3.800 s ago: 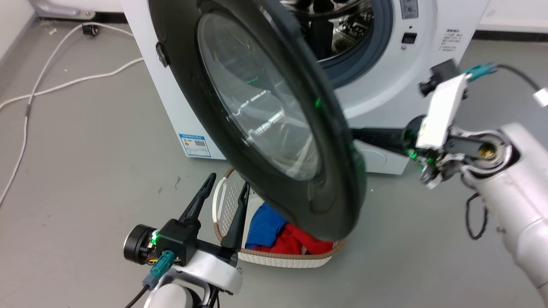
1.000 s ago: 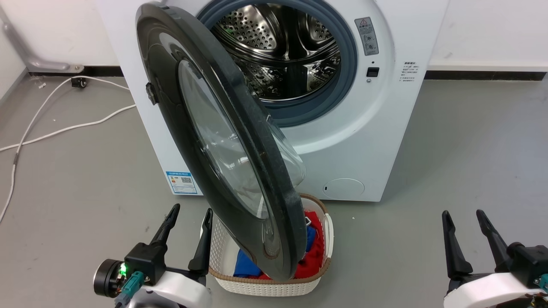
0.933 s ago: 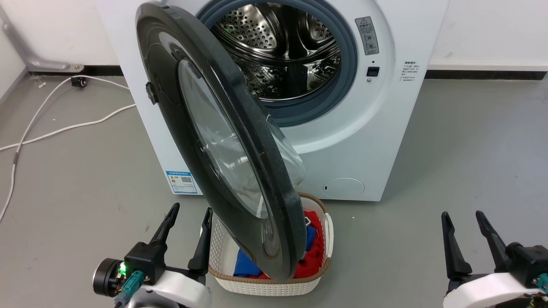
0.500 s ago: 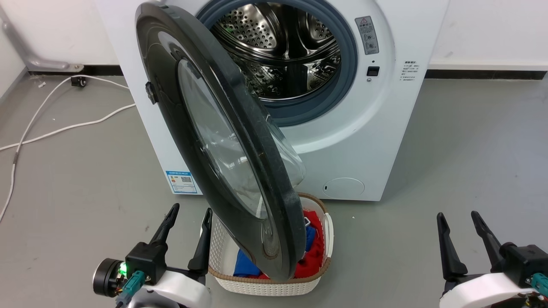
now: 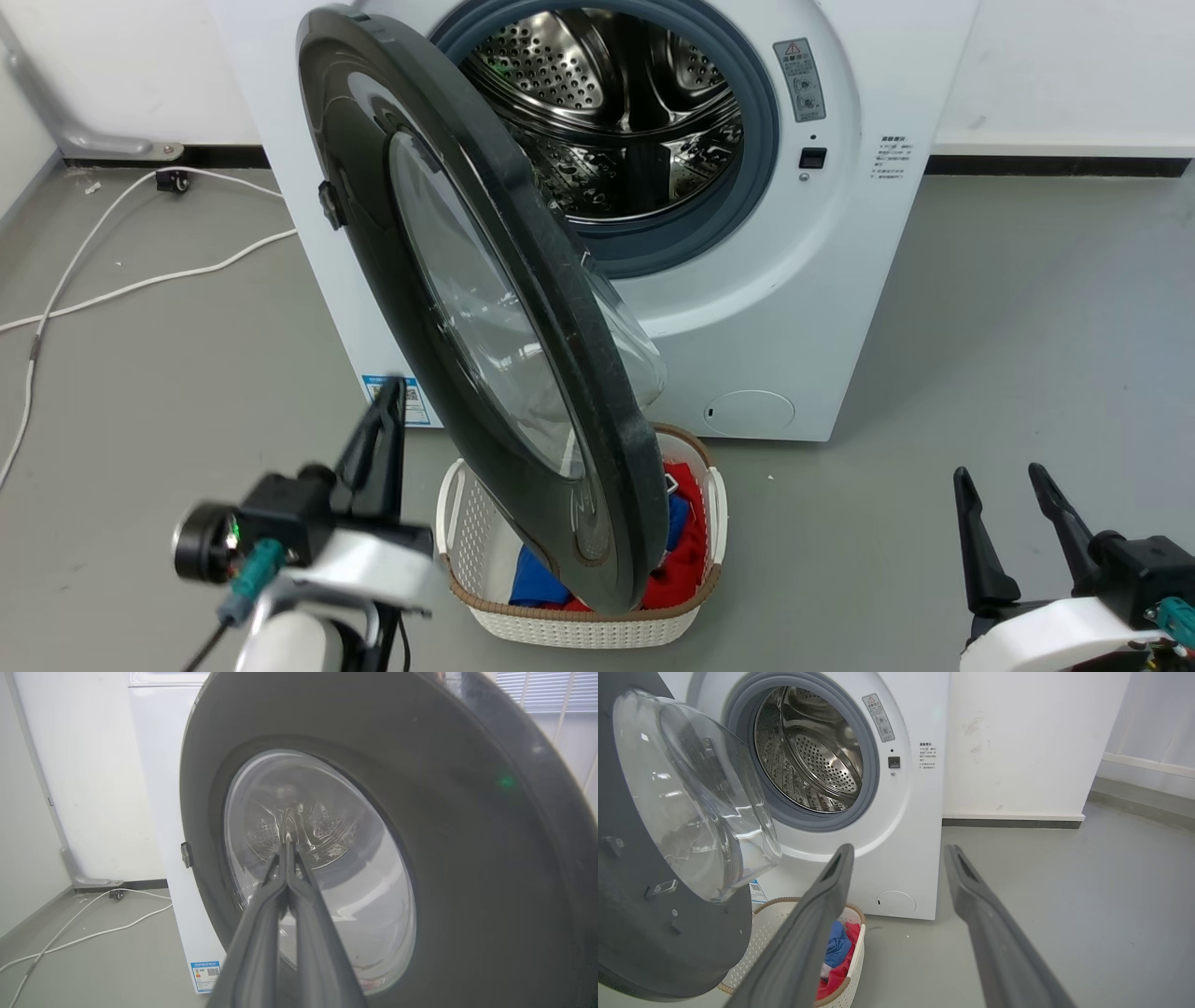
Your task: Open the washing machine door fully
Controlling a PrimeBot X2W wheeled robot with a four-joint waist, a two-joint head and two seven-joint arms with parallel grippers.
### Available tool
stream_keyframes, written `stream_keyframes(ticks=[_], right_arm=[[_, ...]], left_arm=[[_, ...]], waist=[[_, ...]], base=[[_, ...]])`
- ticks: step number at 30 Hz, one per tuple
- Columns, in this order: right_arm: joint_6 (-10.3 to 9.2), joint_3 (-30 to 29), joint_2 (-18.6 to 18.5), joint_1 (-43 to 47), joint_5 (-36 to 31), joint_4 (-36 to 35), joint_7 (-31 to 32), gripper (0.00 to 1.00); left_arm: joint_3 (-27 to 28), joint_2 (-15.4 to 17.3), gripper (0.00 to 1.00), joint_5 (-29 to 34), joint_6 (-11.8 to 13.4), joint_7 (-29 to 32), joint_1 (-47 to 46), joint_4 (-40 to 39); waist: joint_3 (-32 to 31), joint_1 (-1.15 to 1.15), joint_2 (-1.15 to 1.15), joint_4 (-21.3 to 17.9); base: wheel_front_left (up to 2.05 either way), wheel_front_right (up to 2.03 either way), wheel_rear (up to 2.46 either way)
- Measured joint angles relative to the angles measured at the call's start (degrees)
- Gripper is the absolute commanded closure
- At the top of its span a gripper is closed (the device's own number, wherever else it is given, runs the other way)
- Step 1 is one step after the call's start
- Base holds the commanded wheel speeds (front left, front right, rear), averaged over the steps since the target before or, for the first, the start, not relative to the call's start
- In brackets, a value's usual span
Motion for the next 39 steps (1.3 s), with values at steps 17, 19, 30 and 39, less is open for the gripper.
stream_keyframes(ticks=[17,19,30,39], right_arm=[[0.00,-0.13,0.07,-0.03,-0.32,1.03,0.02,0.00],[0.00,-0.03,0.07,-0.05,-0.31,1.19,0.01,0.00],[0.00,0.40,0.09,-0.27,-0.40,2.03,-0.89,0.00],[0.00,-0.18,0.10,-0.17,-0.24,2.75,-1.26,0.00]], left_arm=[[-3.39,-0.46,1.00,2.66,2.09,5.84,-16.69,-25.02],[-5.11,-1.01,1.00,2.66,1.72,6.27,-17.67,-27.06],[-20.48,-3.09,1.00,-3.07,-0.67,11.79,-13.45,-29.54],[-32.49,-2.20,1.00,-9.56,-1.89,18.17,-4.62,-23.29]], waist=[[-0.64,0.00,0.00,0.11],[-0.63,0.00,0.00,-0.04],[-0.55,0.00,0.00,-0.78],[-0.40,0.00,0.00,-0.14]], base=[[0.00,0.00,0.00],[0.00,0.00,0.00],[0.00,0.00,0.00],[0.00,0.00,0.00]])
